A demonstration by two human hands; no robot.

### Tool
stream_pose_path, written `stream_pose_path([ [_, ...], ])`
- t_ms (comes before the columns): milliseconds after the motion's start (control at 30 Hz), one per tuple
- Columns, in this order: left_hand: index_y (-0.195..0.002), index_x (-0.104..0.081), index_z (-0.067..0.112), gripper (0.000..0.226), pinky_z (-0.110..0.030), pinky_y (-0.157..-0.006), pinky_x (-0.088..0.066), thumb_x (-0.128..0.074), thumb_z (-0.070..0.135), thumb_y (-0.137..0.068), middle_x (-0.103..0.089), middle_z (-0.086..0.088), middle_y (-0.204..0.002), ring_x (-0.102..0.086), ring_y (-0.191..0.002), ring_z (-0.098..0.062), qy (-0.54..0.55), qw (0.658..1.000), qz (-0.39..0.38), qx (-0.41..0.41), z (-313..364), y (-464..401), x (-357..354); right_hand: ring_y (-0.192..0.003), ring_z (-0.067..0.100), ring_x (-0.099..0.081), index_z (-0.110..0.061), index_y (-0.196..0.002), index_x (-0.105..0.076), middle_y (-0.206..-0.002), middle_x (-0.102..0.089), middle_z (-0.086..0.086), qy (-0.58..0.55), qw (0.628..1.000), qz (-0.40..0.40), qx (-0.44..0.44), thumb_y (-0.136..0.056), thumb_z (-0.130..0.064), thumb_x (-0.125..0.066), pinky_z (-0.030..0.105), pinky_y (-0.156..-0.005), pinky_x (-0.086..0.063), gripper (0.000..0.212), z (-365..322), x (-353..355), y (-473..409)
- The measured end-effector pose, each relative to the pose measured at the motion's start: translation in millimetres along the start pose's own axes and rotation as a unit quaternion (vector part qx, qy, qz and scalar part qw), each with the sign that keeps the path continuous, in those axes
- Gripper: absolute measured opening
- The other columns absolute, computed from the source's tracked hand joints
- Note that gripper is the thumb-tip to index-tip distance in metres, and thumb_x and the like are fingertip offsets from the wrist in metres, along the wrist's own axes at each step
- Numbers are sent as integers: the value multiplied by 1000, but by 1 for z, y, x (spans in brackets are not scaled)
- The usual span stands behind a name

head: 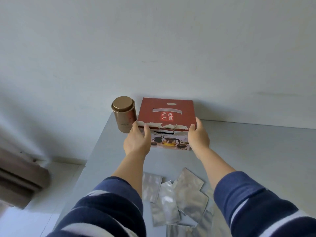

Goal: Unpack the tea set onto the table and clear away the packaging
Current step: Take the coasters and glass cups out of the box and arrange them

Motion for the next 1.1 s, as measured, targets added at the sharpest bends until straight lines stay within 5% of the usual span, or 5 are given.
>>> stream_pose_path([
  [267,-118,-47,18,45,-32,-65,-38,-25,51,-97,-64,-6,-107,-56,-82,-27,-44,996,20,-71,11,32,7,-110,24,-60,-22,-138,-48,-131,-61,3,-84,990,115,-18,-99,-26,-28,26,-80,-43,43,17,22,27],
  [500,-116,-56,14,48,-36,-84,-42,-21,39,-96,-52,-3,-131,-54,-111,-26,98,965,139,-200,52,-17,37,-109,16,-52,-19,-103,-62,-113,-60,1,-397,910,116,-19,-95,-26,-41,24,-89,-35,24,-17,46,-29],
  [700,-152,-10,21,71,-39,-85,-44,-45,41,-93,-20,0,-157,-50,-123,-32,-43,982,-155,-94,67,-43,2,-141,20,-29,-30,-150,-22,-158,-23,0,-183,980,-44,72,-99,-21,-32,35,-109,-26,53,-42,34,-77],
  [933,-127,-42,9,41,-41,-76,-45,-27,32,-97,-58,-19,-117,-57,-98,-38,-122,977,-145,-97,63,-38,8,-149,21,3,-22,-153,-2,-160,17,-3,54,989,-119,71,-95,-42,-44,41,-120,-9,73,-45,27,-83],
  [1100,-123,-52,6,37,-38,-64,-59,-27,23,-100,-58,-12,-93,-62,-73,-26,84,983,-160,10,45,-50,42,-145,29,24,-34,-151,4,-154,35,-1,262,945,-161,108,-73,-76,-52,62,-115,-1,104,-32,10,-40],
])
Point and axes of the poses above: each hand's wrist, its own y-axis away from the middle knuckle, its own x-axis out of the back of the hand, z = x × y, the point moved 2 cm from there along -y, towards the middle knuckle
